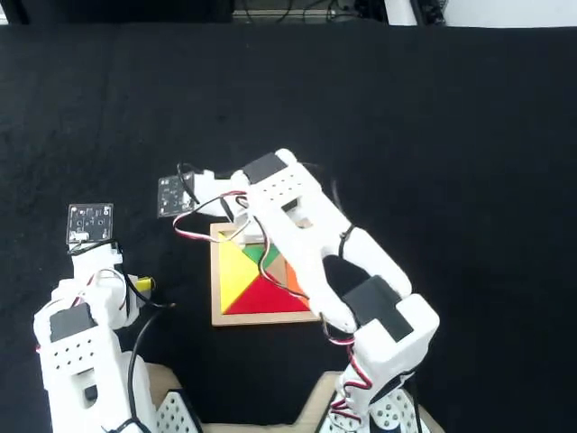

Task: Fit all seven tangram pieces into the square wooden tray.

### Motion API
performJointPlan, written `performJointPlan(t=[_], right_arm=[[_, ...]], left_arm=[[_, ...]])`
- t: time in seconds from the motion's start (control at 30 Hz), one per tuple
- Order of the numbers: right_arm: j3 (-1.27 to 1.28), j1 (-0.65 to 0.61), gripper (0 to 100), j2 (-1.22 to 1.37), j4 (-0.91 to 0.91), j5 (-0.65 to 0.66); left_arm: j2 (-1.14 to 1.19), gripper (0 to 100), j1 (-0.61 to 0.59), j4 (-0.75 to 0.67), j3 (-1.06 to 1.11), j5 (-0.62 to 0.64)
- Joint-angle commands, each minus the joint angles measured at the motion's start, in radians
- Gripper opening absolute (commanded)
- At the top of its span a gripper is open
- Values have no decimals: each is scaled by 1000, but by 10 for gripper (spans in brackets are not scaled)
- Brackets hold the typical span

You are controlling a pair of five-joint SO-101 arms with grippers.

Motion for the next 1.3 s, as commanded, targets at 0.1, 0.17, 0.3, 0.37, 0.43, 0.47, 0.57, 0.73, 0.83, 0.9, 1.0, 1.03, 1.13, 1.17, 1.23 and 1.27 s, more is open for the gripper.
performJointPlan(t=[0.1,0.17,0.3,0.37,0.43,0.47,0.57,0.73,0.83,0.9,1.0,1.03,1.13,1.17,1.23,1.27], right_arm=[[-84,-40,11,27,32,48],[-125,-48,11,64,51,48],[-199,-60,11,147,63,48],[-222,-60,11,176,63,44],[-232,-58,11,191,63,43],[-234,-58,11,194,63,41],[-236,-60,11,194,63,37],[-236,-58,12,196,61,-23],[-229,-58,41,197,61,-23],[-229,-58,98,197,61,-23],[-229,-58,180,197,63,-23],[-229,-58,197,197,63,-23],[-229,-58,201,197,63,-23],[-229,-58,195,197,63,-23],[-229,-58,182,197,84,-23],[-229,-61,173,197,94,-23]], left_arm=[[-11,293,-2,-6,-12,-3],[-11,293,-2,-6,-12,-3],[-11,293,-2,-6,-12,-3],[-11,293,-2,-6,-12,-3],[-11,293,-2,-6,-12,-3],[-11,293,-2,-6,-12,-3],[-11,293,-2,-6,-12,-3],[-11,293,-2,-6,-12,-3],[-11,293,-2,-6,-12,-3],[-11,293,-2,-6,-12,-3],[-11,293,-2,-6,-10,-3],[-11,293,-2,-6,-10,-3],[-11,293,-2,-6,-10,-5],[-11,293,-2,-6,-10,-5],[-11,293,-2,-6,-10,-5],[-11,293,-2,-6,-10,-5]])
